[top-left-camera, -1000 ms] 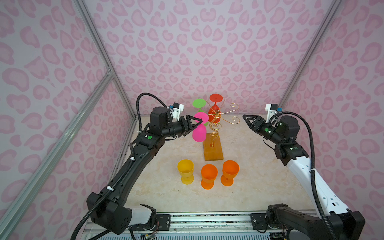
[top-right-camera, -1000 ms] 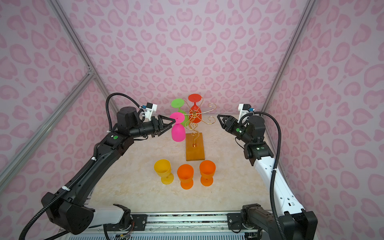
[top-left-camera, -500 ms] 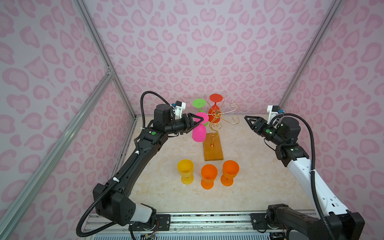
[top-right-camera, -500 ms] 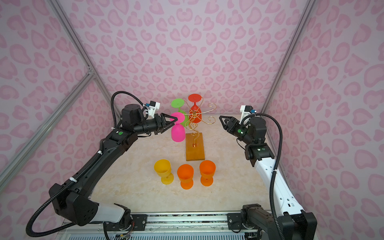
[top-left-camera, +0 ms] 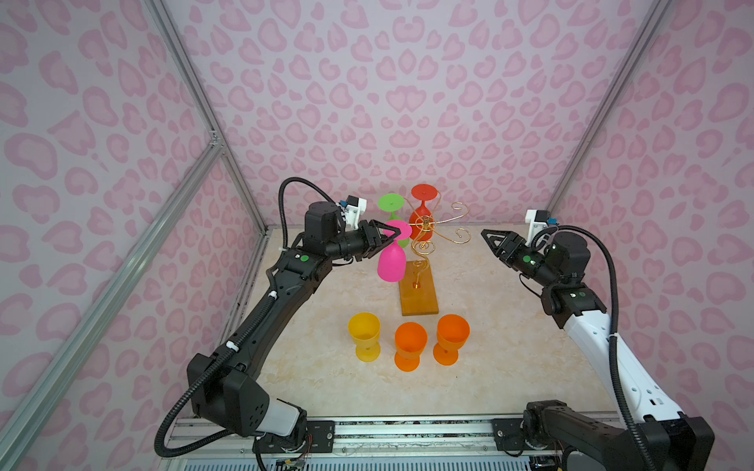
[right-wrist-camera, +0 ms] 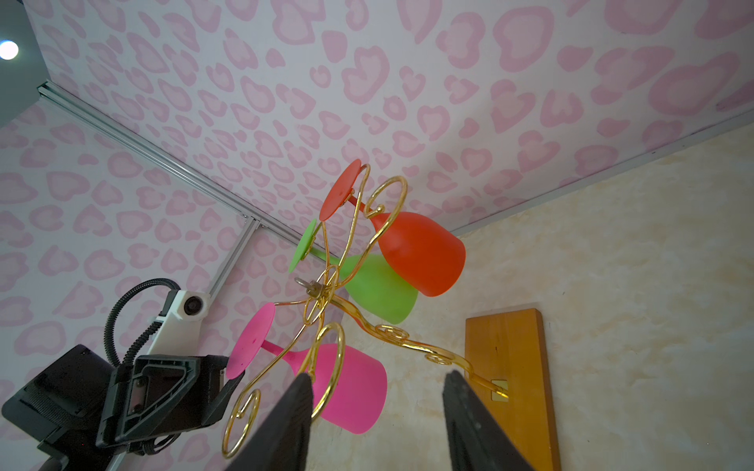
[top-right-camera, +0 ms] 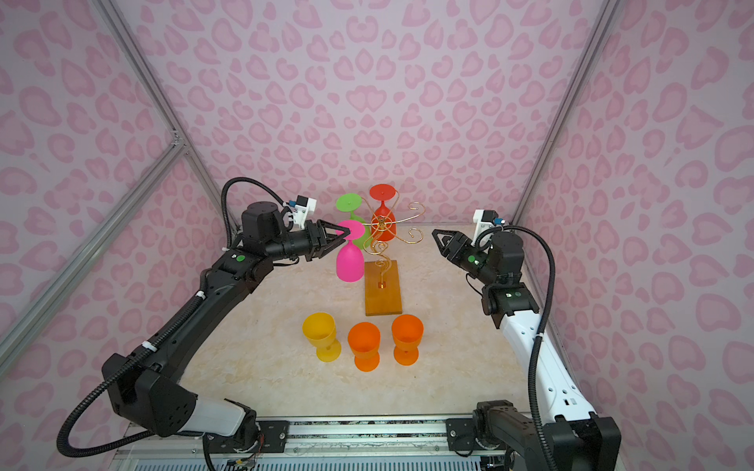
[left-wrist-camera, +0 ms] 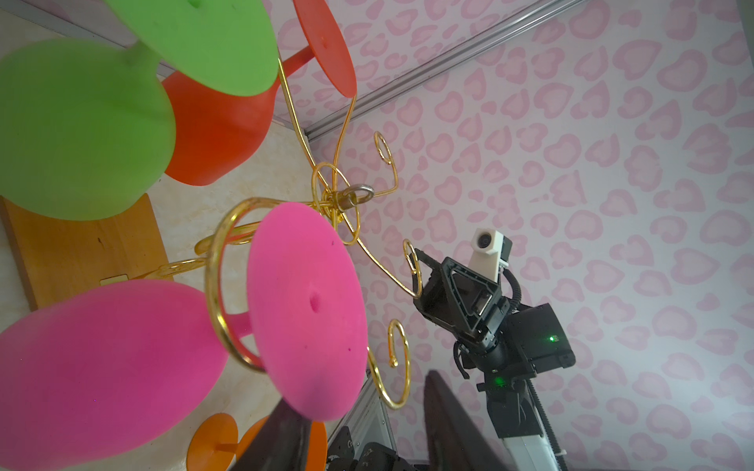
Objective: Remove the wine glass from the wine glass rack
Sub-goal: 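Close the left gripper on the pink glass foot at the rack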
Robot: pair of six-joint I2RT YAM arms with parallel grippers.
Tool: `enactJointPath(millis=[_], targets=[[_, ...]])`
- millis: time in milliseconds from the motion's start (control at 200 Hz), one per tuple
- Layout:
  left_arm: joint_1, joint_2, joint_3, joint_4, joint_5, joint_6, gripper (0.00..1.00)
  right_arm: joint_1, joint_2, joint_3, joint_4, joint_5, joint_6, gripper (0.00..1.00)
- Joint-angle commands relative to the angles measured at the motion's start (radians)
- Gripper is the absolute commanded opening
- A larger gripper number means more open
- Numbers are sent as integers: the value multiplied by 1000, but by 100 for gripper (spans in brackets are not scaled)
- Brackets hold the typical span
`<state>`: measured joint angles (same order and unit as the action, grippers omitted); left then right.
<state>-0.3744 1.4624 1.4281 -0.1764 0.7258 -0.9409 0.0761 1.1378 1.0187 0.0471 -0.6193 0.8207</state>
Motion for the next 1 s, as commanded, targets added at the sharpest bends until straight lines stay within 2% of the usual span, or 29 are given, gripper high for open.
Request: enactJointPath(millis=[0, 165, 610, 645, 995], targets=[[1, 10, 14, 41, 10, 1, 44, -2, -5, -8, 39, -11, 5, 52], [1, 16, 11, 46, 7, -11, 40, -5, -10, -16, 42, -11, 8, 52], [2, 28, 5, 87, 24, -63, 37, -15, -26, -32, 46, -14, 14, 52], [3, 29, 3, 89, 23, -66, 33, -15, -28, -33, 45, -14, 15, 52], [12, 31, -4, 96, 30, -103, 28, -18, -30, -36, 47, -14, 18, 52]])
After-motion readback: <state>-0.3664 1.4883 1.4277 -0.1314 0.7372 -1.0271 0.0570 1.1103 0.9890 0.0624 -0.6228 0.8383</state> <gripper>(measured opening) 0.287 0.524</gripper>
